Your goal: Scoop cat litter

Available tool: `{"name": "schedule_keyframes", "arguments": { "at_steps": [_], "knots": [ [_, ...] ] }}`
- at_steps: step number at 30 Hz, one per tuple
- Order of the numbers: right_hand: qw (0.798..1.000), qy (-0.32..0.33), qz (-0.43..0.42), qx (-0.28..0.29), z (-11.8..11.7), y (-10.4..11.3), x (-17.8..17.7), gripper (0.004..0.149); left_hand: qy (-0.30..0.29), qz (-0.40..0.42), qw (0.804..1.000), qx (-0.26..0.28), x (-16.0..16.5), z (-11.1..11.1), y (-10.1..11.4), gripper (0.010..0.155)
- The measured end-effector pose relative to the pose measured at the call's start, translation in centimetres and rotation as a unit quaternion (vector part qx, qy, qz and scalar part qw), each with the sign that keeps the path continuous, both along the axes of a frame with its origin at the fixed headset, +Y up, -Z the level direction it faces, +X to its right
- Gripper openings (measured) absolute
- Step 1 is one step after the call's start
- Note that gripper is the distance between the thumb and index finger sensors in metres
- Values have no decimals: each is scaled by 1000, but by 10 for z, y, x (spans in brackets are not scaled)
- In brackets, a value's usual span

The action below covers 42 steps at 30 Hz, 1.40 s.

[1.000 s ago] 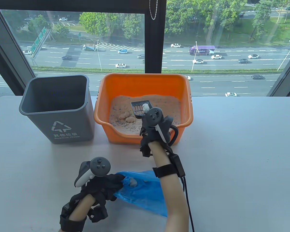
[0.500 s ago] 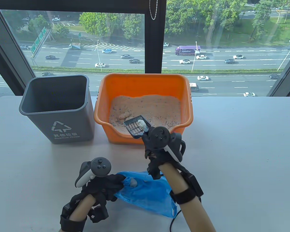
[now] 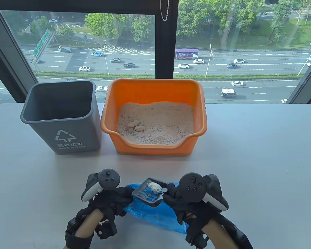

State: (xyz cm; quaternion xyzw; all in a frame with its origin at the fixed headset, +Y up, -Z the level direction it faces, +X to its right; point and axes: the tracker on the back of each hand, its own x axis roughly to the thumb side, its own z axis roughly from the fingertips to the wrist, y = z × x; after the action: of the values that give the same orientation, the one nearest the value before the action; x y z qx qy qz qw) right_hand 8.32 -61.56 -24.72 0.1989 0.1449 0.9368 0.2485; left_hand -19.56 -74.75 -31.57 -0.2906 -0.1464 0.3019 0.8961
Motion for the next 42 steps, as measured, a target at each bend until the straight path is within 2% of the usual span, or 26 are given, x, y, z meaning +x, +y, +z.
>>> {"name": "schedule_keyframes", "arguments": {
  "at_steps": [4,7,11,14,17,21,25,30,34,39,42],
  "knots": [
    [998,6,53,-33,5,-8,3,56,-1,1,1000,1,1,0,1,41],
    [993,-11,108,-56,-9,-19,-4,54,1,0,1000,6,2,1,2,42],
    [985,-21,167,-26,-34,-26,-30,53,-3,8,1000,7,4,3,3,42],
    [976,-4,219,-12,-46,-29,-50,50,-4,5,1000,6,6,4,1,42],
    [971,-2,238,4,-46,-25,-58,50,-7,0,1000,5,7,4,0,42],
    [968,-21,251,6,-43,-21,-44,50,-8,-1,1000,3,7,4,0,42],
    [975,-37,216,-13,-38,-16,-17,51,-4,2,1000,1,6,3,0,42],
    [993,-29,103,-52,-30,-2,15,54,-2,1,1000,2,6,3,1,42],
    [998,-23,18,-47,-31,13,27,56,-2,-5,1000,0,6,3,0,42],
    [998,-45,-30,-25,-51,28,23,63,-1,-8,1000,5,5,3,3,42],
    [998,-56,-32,-24,-74,30,9,65,-2,-11,1000,12,5,4,6,42]
  ]
}}
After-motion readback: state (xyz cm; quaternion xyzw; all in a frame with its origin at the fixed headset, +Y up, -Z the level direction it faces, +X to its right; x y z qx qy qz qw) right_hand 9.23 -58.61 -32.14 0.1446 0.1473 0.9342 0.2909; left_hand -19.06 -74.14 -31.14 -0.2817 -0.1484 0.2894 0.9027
